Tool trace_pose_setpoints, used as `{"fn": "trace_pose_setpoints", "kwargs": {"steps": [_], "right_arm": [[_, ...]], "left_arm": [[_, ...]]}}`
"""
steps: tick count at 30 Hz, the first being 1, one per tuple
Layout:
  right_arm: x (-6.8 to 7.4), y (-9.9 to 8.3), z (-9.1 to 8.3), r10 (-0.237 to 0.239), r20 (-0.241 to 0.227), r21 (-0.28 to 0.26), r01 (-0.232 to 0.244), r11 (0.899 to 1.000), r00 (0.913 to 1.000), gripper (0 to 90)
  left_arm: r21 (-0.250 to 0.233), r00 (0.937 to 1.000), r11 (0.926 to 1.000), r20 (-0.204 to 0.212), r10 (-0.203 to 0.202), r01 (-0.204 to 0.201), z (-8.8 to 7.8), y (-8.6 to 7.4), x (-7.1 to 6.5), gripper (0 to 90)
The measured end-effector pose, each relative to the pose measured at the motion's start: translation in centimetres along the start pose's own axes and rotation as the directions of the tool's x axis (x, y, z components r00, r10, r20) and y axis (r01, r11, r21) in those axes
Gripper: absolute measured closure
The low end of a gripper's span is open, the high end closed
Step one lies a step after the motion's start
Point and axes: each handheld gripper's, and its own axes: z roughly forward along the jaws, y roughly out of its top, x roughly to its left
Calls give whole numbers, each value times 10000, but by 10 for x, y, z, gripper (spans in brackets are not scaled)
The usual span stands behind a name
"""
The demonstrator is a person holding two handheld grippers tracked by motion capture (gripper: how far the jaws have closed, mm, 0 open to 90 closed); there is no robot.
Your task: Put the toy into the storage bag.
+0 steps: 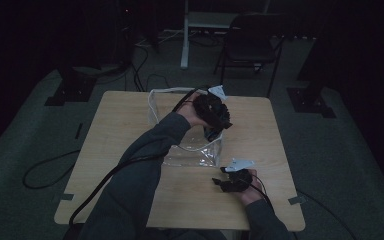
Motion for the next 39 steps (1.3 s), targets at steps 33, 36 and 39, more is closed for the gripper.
{"fn": "trace_pose_setpoints", "kwargs": {"steps": [33,36,39], "right_arm": [[1,0,0,-29,-54,37,29,10000,10000,405],[1,0,0,-51,-66,44,51,10000,10000,403],[1,0,0,-54,-70,33,54,10000,10000,400]], "left_arm": [[485,9986,9982,412,344,-364,5,0,-10,578],[484,9982,9982,482,344,-367,5,0,-10,535],[510,9989,9981,344,332,-349,3,-1,-10,512]]}}
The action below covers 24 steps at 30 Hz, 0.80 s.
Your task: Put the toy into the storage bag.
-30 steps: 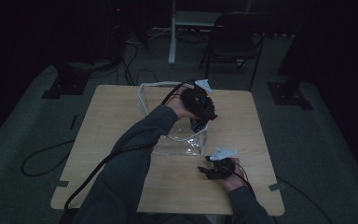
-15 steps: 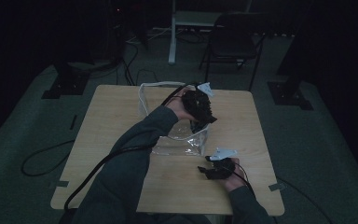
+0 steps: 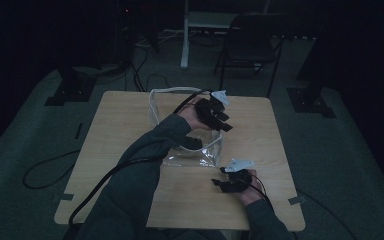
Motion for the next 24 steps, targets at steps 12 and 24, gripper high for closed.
{"fn": "trace_pose_setpoints", "kwargs": {"steps": [12,24], "right_arm": [[1,0,0,12,7,-5,-12,10000,10000,400],[1,0,0,-11,-15,-31,11,10000,10000,400]], "left_arm": [[-293,9997,9993,-110,225,-228,-8,1,-6,478],[-191,9979,9981,-257,588,-593,-17,4,-24,414]]}}
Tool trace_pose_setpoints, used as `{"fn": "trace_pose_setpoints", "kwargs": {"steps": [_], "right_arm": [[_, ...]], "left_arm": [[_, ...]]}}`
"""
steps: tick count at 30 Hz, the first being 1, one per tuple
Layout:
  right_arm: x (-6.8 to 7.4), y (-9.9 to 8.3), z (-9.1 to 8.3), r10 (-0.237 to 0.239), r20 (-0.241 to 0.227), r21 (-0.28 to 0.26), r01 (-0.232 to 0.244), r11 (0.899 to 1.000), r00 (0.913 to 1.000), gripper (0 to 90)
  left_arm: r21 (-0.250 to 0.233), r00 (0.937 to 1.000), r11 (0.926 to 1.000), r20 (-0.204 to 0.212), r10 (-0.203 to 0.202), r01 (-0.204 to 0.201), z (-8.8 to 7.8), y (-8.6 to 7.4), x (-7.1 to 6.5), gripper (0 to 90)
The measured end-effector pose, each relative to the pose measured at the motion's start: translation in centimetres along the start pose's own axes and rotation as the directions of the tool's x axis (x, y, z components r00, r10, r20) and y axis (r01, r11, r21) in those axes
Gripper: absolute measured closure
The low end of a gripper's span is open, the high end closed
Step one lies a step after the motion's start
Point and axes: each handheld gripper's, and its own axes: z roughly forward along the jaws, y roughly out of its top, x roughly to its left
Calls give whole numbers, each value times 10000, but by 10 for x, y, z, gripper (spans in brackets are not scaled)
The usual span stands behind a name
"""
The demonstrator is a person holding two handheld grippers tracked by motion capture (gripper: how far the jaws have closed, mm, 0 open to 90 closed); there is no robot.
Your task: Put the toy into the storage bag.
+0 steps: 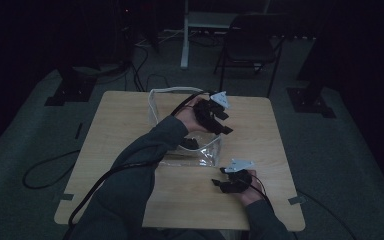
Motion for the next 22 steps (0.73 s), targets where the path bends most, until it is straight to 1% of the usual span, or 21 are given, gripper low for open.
{"fn": "trace_pose_setpoints", "kwargs": {"steps": [3,4,5,8,9,10,11,12,14,15,16,17,18,19,20,22], "right_arm": [[0,0,0,1,-4,2,-1,10000,10000,400],[0,0,0,3,-9,3,-3,10000,10000,400],[0,0,0,0,-12,2,0,10000,10000,400],[0,0,0,-6,-4,5,6,10000,10000,400],[0,0,0,-2,-5,3,2,10000,10000,400],[0,0,0,-2,-5,3,2,10000,10000,400],[0,0,0,-4,-7,4,4,10000,10000,399],[0,0,0,-7,-12,5,7,10000,10000,399],[0,0,0,-18,-19,11,18,10000,10000,399],[0,0,0,-18,-19,11,18,10000,10000,399],[0,0,0,-15,-23,8,15,10000,10000,399],[0,0,0,-13,-24,10,13,10000,10000,399],[0,0,0,-9,-23,8,9,10000,10000,399],[0,0,0,-9,-26,8,9,10000,10000,398],[0,0,0,-10,-26,7,10,10000,10000,398],[-1,0,0,-15,-35,6,15,10000,10000,397]], "left_arm": [[-50,10000,10000,-38,-44,44,-1,-1,-4,407],[-74,10000,9999,-25,75,-75,-4,-2,-8,404],[-74,10000,9999,-25,75,-75,-4,-2,-8,403],[-193,9999,9997,-8,122,-122,-6,-4,-14,394],[-331,9999,9994,3,138,-138,-8,-6,-18,392],[-331,9999,9994,3,138,-138,-8,-6,-18,390],[-411,9997,9989,21,228,-227,-10,-8,-22,388],[-411,9997,9989,21,228,-227,-10,-8,-22,385],[-532,9997,9982,26,262,-260,-12,-10,-27,378],[-565,9994,9978,37,340,-337,-14,-11,-30,378],[-678,9989,9966,49,467,-462,-16,-12,-35,373],[-737,9989,9962,48,474,-469,-17,-13,-38,370],[-737,9989,9962,48,474,-469,-17,-13,-38,367],[-845,9985,9949,54,548,-541,-19,-13,-43,366],[-861,9980,9944,53,626,-619,-20,-13,-45,365],[-890,9978,9939,45,658,-651,-20,-13,-48,364]]}}
